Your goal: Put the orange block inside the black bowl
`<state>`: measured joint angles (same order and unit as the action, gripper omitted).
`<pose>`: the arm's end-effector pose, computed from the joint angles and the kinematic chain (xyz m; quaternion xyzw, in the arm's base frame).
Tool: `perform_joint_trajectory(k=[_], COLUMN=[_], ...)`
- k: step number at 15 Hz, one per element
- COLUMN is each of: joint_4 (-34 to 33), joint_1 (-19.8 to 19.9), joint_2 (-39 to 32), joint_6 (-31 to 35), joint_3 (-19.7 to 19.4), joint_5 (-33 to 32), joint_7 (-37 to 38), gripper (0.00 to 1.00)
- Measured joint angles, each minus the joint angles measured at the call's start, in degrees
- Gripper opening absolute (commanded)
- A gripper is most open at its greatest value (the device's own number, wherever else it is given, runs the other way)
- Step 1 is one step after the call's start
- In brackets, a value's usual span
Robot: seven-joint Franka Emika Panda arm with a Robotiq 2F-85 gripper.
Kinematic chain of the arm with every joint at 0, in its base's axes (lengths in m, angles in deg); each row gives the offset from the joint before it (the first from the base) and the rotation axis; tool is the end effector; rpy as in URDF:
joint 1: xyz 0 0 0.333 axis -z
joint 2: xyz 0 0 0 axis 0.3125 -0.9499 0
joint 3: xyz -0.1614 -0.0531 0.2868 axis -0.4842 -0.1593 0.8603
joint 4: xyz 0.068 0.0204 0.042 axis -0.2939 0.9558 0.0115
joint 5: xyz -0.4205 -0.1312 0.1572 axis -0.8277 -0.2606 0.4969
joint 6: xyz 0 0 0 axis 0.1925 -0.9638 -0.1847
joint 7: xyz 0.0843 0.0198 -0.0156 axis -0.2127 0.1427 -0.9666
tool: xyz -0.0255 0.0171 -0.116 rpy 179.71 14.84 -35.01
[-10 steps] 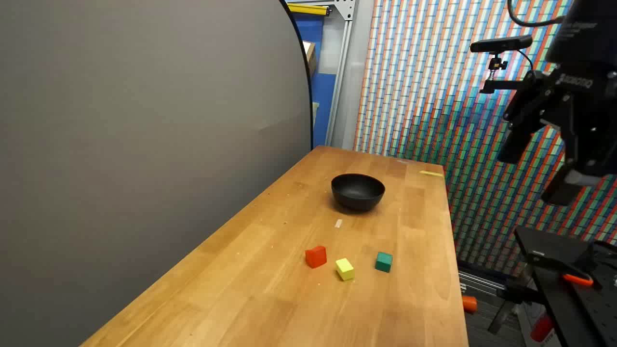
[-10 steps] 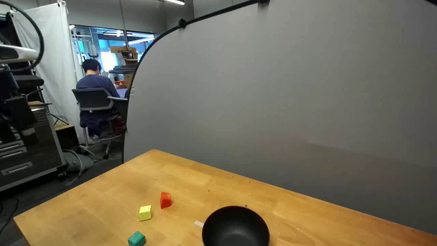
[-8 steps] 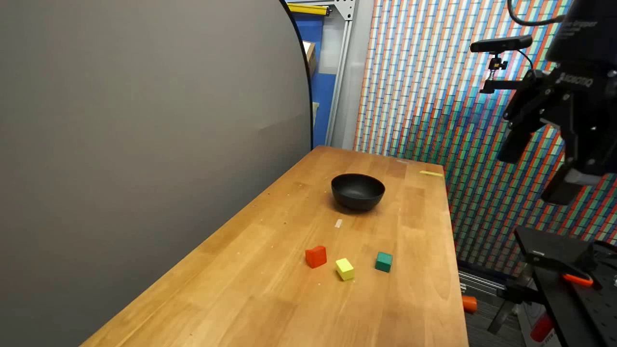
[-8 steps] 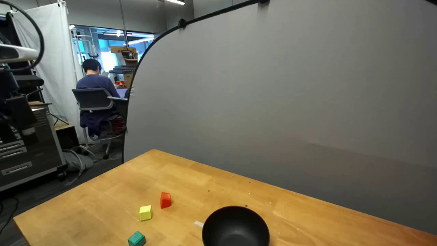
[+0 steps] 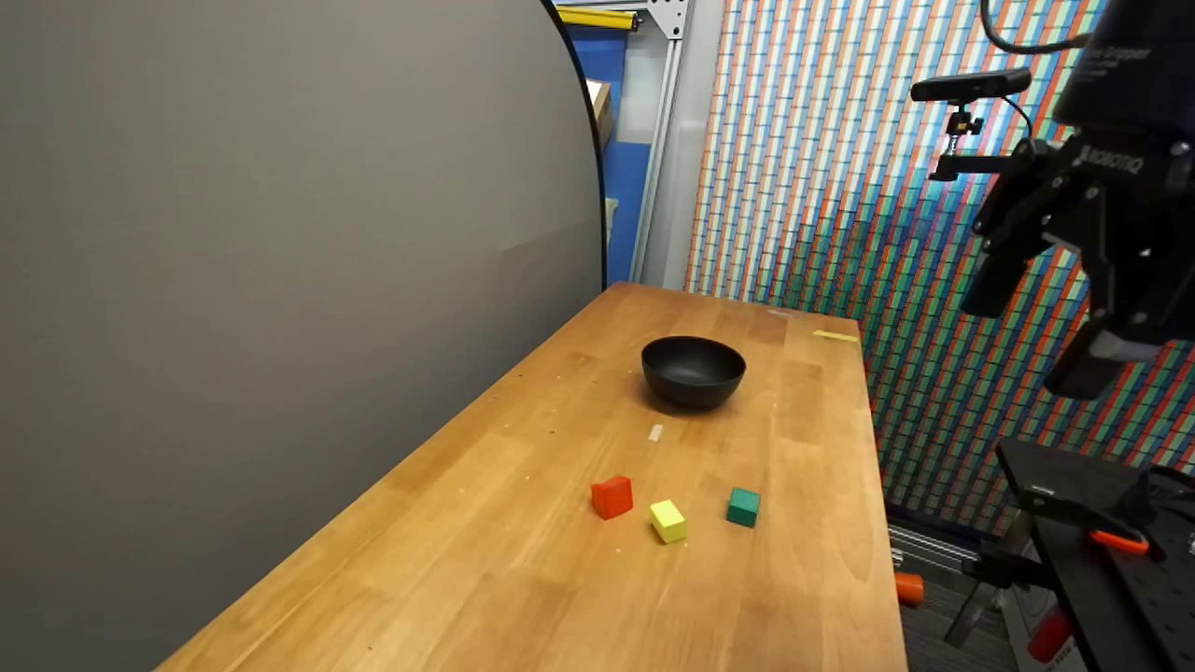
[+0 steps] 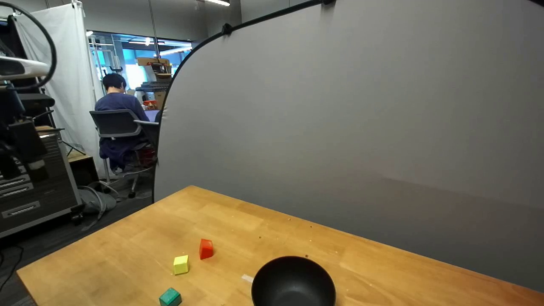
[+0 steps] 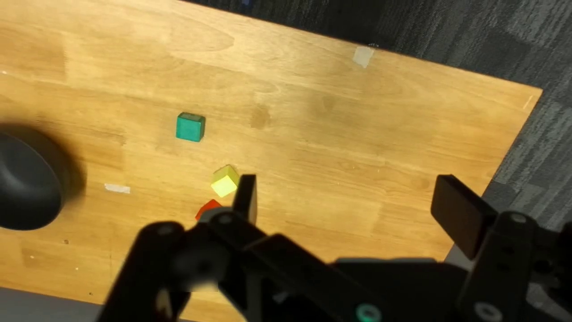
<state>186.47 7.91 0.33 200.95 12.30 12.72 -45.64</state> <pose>0.3934 0.1430 0.3425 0.9866 0.1531 0.0466 0.0330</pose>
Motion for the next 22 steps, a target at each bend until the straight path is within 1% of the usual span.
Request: perform_joint_trajectory(k=[4,8,11,14,18,22], joint_4=[-0.6,-4.1,-9.3,-15.5,-23.4,-29.8], joint_1=[2.2,4.9,6.6,7.3,7.3,7.1], joint_2=[-2.5,-8.9,-15.9,-23.2,-32.9,-42.2], joint_6=[3.2,5.9,6.2,6.7,10.0,14.3], joint_3=[-0.2,-1.3,-1.9,-2.3,-3.1,-5.0], joint_5=[-2.7,-3.6,-3.6,-3.8,-4.9,-7.6], joint_7=[0.2,0.3,2.2,5.5,9.8,12.1], gripper=[1.0,1.0,1.0,1.0,1.0,1.0])
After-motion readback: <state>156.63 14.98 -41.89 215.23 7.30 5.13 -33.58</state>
